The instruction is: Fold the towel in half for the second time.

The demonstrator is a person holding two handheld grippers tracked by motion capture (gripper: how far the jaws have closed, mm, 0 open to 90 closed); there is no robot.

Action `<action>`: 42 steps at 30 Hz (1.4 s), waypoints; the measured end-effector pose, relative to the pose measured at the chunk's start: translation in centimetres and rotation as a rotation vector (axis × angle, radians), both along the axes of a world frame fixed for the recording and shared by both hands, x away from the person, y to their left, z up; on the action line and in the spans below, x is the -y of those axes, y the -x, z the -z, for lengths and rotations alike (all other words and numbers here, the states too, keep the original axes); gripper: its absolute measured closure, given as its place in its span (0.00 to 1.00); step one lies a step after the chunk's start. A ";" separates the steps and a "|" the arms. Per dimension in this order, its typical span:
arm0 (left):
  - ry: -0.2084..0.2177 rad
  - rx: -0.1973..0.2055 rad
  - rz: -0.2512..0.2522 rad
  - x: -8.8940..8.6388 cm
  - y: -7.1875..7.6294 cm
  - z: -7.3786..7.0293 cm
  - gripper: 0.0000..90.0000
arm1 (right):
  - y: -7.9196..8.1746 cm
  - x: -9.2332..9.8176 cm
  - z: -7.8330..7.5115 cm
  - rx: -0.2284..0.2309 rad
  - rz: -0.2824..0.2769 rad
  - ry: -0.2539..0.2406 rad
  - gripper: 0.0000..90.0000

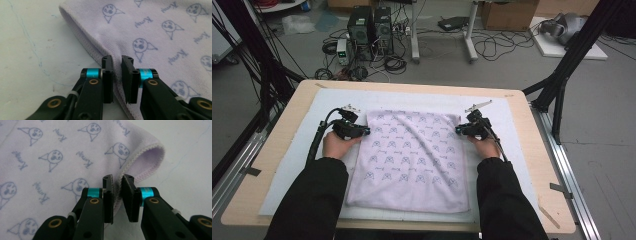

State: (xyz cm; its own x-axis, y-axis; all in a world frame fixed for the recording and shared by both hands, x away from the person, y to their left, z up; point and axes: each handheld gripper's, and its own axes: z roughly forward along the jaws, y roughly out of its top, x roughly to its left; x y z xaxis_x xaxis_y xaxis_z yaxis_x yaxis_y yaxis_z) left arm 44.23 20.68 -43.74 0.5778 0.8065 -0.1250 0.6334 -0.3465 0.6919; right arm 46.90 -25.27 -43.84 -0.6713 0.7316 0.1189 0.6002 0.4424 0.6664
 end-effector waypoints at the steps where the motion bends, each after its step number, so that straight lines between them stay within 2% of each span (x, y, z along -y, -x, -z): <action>1: 0.003 -0.001 0.002 0.0 0.0 0.0 0.92 | -0.1 0.2 0.1 -0.006 0.003 -0.016 0.92; 2: 0.006 -0.002 0.004 -0.1 0.0 0.0 0.93 | -0.1 0.2 0.1 -0.019 0.009 -0.025 0.93; 5: 0.009 -0.001 0.005 -0.1 0.0 0.0 0.94 | -0.2 0.1 0.0 -0.018 -0.001 -0.021 0.95; 7: 0.002 0.007 0.008 0.0 0.0 -0.1 0.94 | -0.2 0.2 -0.1 -0.027 -0.003 -0.040 0.95; 11: 0.006 0.048 0.012 -0.1 0.3 -0.9 0.95 | 0.1 0.7 -1.1 -0.017 -0.013 -0.073 0.95; 13: 0.026 0.071 0.009 -0.2 0.6 -1.5 0.95 | 0.3 1.0 -1.9 -0.001 -0.014 -0.100 0.95; 15: 0.047 0.100 0.016 -0.4 1.0 -2.3 0.95 | 0.6 1.2 -2.8 0.013 -0.027 -0.102 0.95; 16: 0.057 0.114 0.022 -0.5 1.3 -2.8 0.95 | 0.8 1.3 -3.4 0.021 -0.032 -0.111 0.95; 20: 0.049 0.158 0.069 -0.7 3.0 -4.6 0.95 | 2.3 1.4 -5.3 0.029 -0.078 -0.160 0.95; 21: 0.060 0.181 0.081 -0.8 3.8 -4.9 0.95 | 2.9 1.4 -5.8 0.019 -0.098 -0.167 0.95; 22: 0.081 0.194 0.088 -0.9 4.5 -5.2 0.95 | 3.6 1.3 -6.2 0.017 -0.116 -0.172 0.95; 23: 0.083 0.199 0.102 -1.1 5.4 -5.3 0.95 | 4.4 1.4 -6.6 0.026 -0.130 -0.185 0.95; 25: 0.084 0.214 0.127 -1.3 7.4 -5.0 0.95 | 6.2 1.5 -7.0 0.029 -0.160 -0.214 0.95; 27: 0.099 0.213 0.142 -1.7 9.4 -4.3 0.95 | 8.0 1.5 -6.8 0.022 -0.170 -0.214 0.95; 28: 0.109 0.209 0.147 -1.9 10.2 -3.8 0.95 | 8.8 1.6 -6.4 0.020 -0.174 -0.212 0.95; 29: 0.112 0.203 0.147 -2.1 11.0 -3.2 0.95 | 9.5 1.7 -6.0 -0.004 -0.173 -0.212 0.95; 31: 0.118 0.185 0.149 -2.4 12.3 -2.1 0.95 | 10.7 1.9 -4.9 -0.019 -0.176 -0.185 0.95; 32: 0.127 0.175 0.151 -2.7 12.7 -1.6 0.94 | 11.2 2.1 -4.3 -0.033 -0.170 -0.189 0.95; 34: 0.135 0.144 0.160 -2.9 13.2 -0.7 0.94 | 11.8 2.4 -3.2 -0.060 -0.168 -0.166 0.94; 35: 0.128 0.131 0.165 -3.0 13.2 -0.4 0.93 | 12.0 2.6 -2.7 -0.069 -0.166 -0.168 0.92; 36: 0.115 0.124 0.167 -3.0 13.1 -0.3 0.91 | 12.0 2.8 -2.2 -0.088 -0.164 -0.163 0.83; 37: 0.104 0.121 0.167 -3.1 13.0 -0.4 0.83 | 11.9 3.0 -2.0 -0.105 -0.157 -0.167 0.71; 38: 0.100 0.114 0.161 -3.1 12.7 -0.6 0.72 | 11.8 3.2 -2.1 -0.110 -0.143 -0.180 0.61; 39: 0.093 0.118 0.154 -3.1 12.5 -0.9 0.61 | 11.6 3.5 -2.3 -0.090 -0.126 -0.207 0.54; 40: 0.093 0.130 0.145 -3.1 12.2 -1.3 0.54 | 11.5 3.7 -2.6 -0.076 -0.126 -0.240 0.54; 41: 0.099 0.136 0.142 -3.2 11.8 -1.7 0.51 | 11.2 3.7 -3.0 -0.057 -0.140 -0.254 0.53; 42: 0.102 0.135 0.136 -3.1 11.3 -2.0 0.50 | 11.0 3.5 -3.5 -0.041 -0.141 -0.238 0.48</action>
